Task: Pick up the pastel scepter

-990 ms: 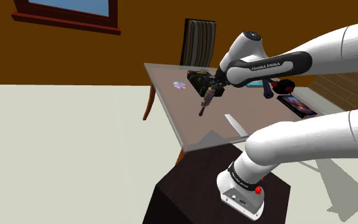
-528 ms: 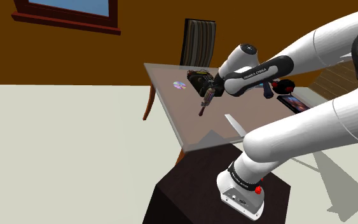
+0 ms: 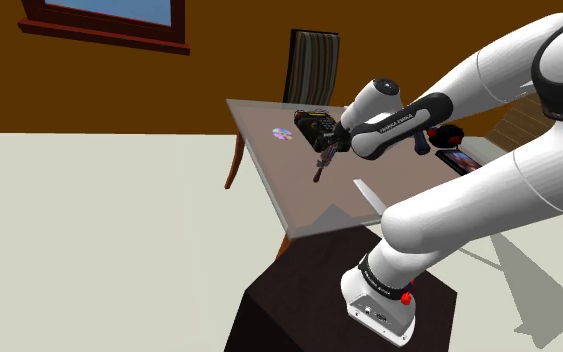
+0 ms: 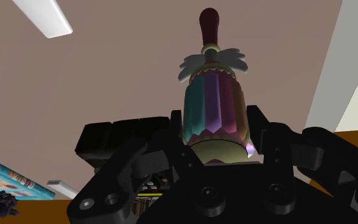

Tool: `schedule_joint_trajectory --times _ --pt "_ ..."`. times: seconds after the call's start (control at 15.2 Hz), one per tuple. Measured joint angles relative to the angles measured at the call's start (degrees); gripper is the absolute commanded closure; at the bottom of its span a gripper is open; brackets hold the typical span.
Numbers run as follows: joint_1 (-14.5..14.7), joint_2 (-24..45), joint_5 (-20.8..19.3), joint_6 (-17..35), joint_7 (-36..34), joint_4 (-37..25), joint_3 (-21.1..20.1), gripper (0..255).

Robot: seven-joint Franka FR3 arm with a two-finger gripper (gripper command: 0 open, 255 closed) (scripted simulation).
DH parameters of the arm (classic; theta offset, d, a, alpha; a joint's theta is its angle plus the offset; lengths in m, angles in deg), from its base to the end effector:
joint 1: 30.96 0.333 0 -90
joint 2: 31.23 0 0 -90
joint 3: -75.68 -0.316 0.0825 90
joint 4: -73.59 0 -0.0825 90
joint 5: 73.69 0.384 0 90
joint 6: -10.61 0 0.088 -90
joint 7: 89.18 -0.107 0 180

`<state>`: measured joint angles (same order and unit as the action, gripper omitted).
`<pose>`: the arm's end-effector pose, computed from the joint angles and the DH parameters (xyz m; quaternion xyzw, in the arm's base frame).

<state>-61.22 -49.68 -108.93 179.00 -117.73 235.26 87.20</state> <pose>0.3179 -0.2288 0.3342 0.9208 -0.3128 0.2019 0.1167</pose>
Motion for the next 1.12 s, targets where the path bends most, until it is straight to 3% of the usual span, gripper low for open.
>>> schedule_joint_trajectory --times 0.53,1.12 --pt "0.0 0.0 0.0 0.1 -0.1 0.0 -0.1 255" --pt "4.3 -6.6 5.3 -8.4 4.8 -1.7 2.2 255"
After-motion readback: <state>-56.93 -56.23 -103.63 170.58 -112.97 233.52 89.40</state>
